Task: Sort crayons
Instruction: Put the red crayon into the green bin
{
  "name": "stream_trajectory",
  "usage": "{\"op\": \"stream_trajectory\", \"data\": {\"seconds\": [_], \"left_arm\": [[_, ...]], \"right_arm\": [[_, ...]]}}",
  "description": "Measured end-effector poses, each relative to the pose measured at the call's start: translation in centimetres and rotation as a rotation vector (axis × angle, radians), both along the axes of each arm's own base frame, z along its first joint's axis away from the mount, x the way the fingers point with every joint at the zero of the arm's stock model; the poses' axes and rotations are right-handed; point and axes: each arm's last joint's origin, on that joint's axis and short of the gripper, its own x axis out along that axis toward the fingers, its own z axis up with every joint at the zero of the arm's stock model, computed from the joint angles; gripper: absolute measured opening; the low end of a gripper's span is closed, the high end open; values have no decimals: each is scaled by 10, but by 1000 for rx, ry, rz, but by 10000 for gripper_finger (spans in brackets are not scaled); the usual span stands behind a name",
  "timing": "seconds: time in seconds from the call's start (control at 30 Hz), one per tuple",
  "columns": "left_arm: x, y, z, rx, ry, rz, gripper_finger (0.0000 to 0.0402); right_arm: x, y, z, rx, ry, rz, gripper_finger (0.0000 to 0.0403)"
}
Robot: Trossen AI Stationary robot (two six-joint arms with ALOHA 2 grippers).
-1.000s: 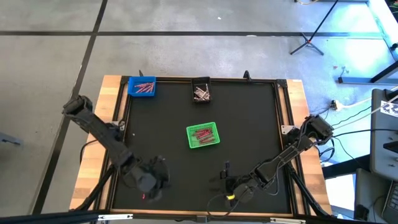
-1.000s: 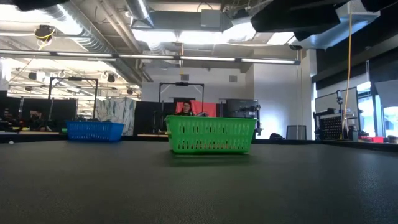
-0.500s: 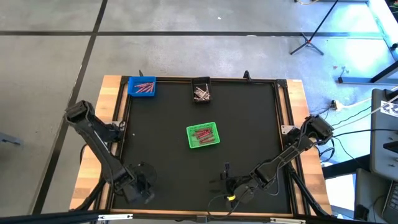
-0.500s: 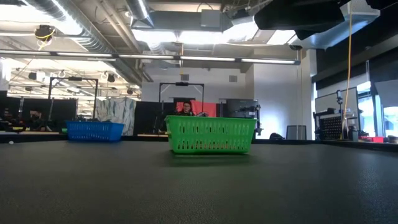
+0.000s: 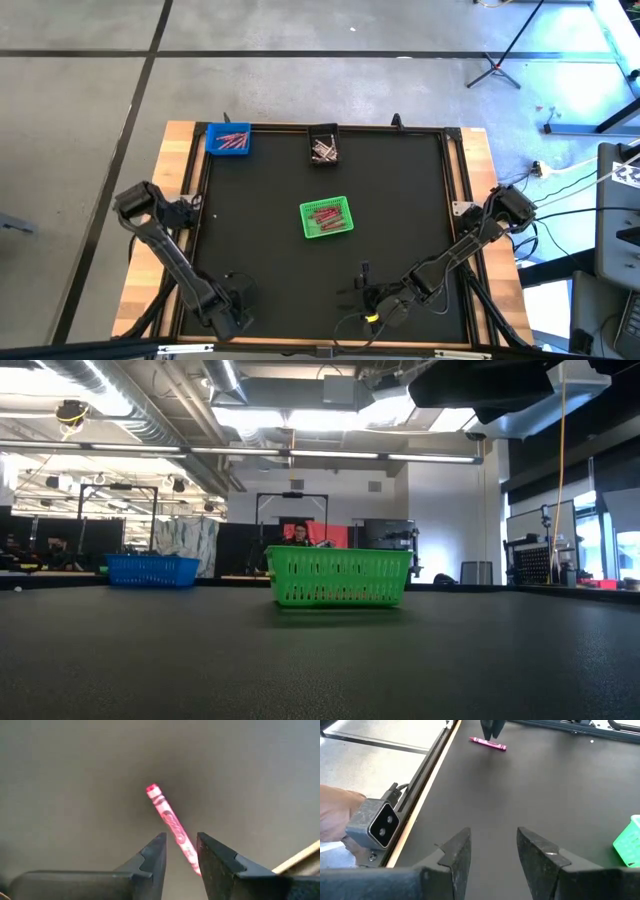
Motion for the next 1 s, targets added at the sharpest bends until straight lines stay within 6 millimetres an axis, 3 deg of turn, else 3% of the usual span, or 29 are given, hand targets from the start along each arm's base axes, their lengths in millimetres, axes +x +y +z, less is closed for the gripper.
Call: {"op": "stream_trajectory", "data": {"seconds": [0.17, 0.37, 0.73, 0.87, 1.0], "left_arm": [[1, -3, -15, 21, 50, -3, 98], [2, -3, -19, 44, 41, -52, 89], [3, -3, -18, 87, 15, -328, 6], [6, 2, -12, 99, -9, -431, 12], [14, 15, 10, 137, -103, -484, 14]], "right_arm": [[0, 0, 0, 1, -1, 0, 159], [0, 0, 0, 0, 0, 0, 159], [0, 0, 0, 1, -2, -1, 159], [0, 0, 0, 1, 0, -1, 159], [0, 0, 0, 3, -1, -2, 159]]}}
